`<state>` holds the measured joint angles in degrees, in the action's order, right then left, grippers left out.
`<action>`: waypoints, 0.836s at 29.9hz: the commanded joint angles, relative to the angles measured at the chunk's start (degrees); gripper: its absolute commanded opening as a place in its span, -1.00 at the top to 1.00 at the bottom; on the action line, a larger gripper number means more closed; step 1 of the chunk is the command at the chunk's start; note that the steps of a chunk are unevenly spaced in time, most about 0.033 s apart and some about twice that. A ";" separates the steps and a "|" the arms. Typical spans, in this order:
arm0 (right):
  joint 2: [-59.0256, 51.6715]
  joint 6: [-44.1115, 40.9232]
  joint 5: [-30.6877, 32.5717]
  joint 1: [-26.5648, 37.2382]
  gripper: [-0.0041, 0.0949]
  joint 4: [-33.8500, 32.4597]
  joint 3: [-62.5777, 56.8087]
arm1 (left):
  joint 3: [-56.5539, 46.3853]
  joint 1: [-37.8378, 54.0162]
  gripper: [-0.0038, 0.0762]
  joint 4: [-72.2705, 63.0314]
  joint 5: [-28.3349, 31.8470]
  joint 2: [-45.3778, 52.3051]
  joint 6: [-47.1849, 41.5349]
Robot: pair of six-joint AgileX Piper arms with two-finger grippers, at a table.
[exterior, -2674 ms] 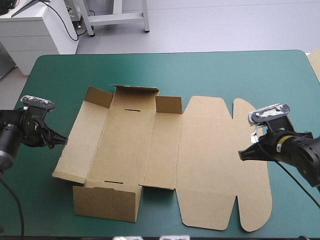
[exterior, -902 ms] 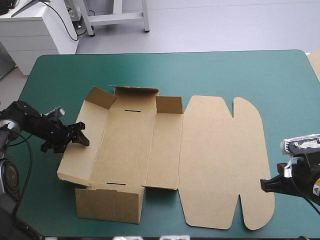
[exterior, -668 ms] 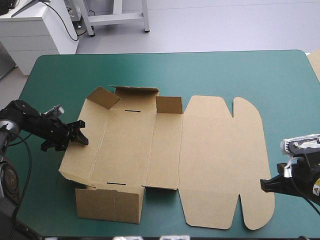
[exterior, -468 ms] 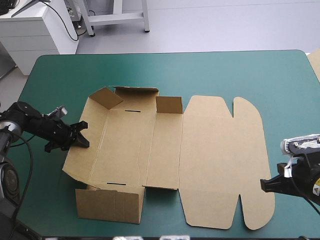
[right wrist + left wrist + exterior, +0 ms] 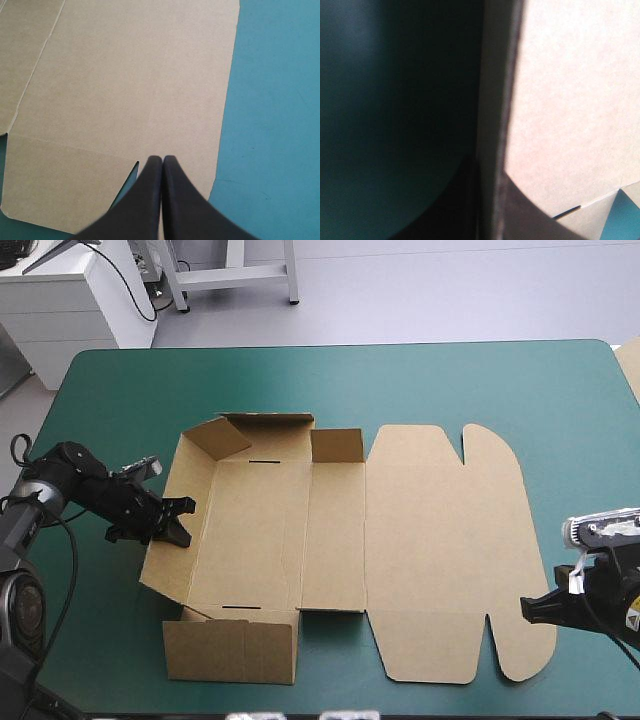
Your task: Fold the box
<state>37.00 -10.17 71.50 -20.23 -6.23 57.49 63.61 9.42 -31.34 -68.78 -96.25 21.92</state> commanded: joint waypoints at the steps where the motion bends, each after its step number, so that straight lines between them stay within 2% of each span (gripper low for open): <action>1: 0.15 -0.02 -2.90 0.38 0.96 -0.83 1.13 | 4.67 -1.49 0.92 1.63 -5.57 3.10 0.21; 8: 0.15 -0.02 -0.41 0.38 0.96 -0.83 1.13 | 19.02 -12.04 0.92 19.67 -5.57 3.36 -2.33; 16: 0.15 -0.02 -0.24 0.38 0.96 1.02 1.13 | 32.53 -28.01 0.92 44.38 -5.11 2.97 1.35; 20: 0.15 -0.02 -0.24 0.38 0.96 3.87 1.13 | 35.60 -33.50 0.92 51.06 -4.65 1.57 5.52; 22: 0.15 0.23 -0.24 0.38 0.96 6.23 1.13 | 35.60 -35.39 0.92 53.38 -2.59 0.60 7.96; 25: 0.15 0.62 -0.37 0.38 0.96 6.86 1.13 | 35.60 -37.07 0.92 56.17 3.54 -1.11 8.28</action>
<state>37.00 -10.06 71.65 -20.23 0.00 57.49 97.39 -26.14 20.79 -70.43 -98.34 29.33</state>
